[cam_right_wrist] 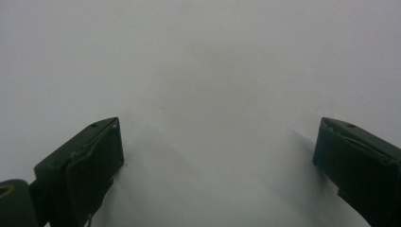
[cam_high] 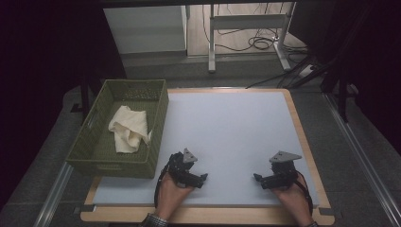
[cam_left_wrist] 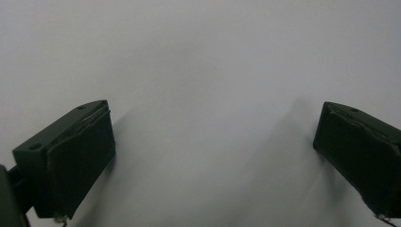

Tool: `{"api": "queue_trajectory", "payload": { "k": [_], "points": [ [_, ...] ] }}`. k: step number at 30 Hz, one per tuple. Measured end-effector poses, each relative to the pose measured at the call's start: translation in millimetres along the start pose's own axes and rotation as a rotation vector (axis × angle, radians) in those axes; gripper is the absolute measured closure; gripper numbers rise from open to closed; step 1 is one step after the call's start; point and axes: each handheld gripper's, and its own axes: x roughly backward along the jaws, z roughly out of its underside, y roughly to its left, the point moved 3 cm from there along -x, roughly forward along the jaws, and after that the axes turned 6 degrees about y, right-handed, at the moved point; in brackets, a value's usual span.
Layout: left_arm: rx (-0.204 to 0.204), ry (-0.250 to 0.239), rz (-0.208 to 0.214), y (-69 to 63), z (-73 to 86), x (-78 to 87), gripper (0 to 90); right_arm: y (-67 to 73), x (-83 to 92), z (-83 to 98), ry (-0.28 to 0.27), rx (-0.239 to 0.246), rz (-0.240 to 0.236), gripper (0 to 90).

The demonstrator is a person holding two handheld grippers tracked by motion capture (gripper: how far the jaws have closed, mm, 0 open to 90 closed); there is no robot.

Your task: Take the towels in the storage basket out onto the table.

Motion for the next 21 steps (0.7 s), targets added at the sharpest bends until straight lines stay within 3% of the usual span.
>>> {"api": "queue_trajectory", "payload": {
  "k": [10,16,21],
  "points": [
    [0.001,0.007,0.002,0.1,-0.6,0.3,0.0,0.0,0.0,0.0,0.000,0.000,0.000,2.4],
    [-0.018,0.007,0.005,0.7,-1.8,0.3,0.0,-0.1,0.0,0.0,-0.001,0.000,-0.001,2.4],
    [-0.045,0.042,0.020,-0.8,-8.8,2.4,4.3,0.0,0.0,0.0,-0.001,0.000,0.000,2.4]
  ]
}}
